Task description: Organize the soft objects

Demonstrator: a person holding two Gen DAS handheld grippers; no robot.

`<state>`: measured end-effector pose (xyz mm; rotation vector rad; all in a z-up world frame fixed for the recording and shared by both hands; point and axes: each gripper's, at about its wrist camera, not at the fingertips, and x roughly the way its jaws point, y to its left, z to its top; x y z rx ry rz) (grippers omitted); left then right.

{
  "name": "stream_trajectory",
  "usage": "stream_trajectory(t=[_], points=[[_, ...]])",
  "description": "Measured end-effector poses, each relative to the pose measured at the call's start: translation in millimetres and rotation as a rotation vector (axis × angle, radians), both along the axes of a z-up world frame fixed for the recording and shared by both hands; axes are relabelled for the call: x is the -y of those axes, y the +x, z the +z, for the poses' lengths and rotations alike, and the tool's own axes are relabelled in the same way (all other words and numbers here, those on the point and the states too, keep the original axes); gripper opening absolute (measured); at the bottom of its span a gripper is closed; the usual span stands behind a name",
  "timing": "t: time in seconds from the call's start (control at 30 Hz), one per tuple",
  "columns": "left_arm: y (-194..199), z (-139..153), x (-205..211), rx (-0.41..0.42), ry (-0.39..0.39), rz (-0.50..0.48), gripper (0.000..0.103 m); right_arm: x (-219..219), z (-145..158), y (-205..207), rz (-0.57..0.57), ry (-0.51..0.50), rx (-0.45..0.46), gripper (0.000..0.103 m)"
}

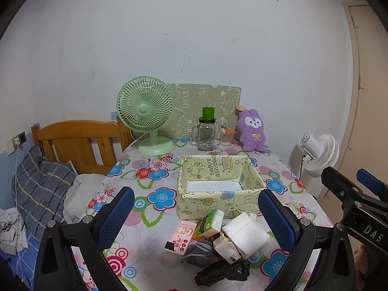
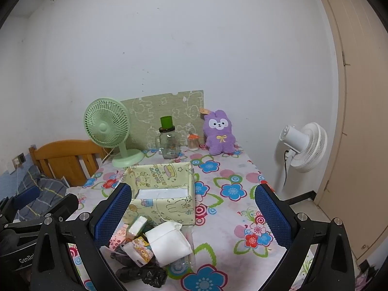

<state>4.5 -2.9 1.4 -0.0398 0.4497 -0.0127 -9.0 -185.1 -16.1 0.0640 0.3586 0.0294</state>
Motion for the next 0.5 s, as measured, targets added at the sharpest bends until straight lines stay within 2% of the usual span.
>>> stream_trajectory(t=[0.5], points=[[2.4,-3.6,-1.6,-0.009,0.0,0.002,0.102,0.4,-0.6,4.6,0.003,0.003,-0.007,0.102]])
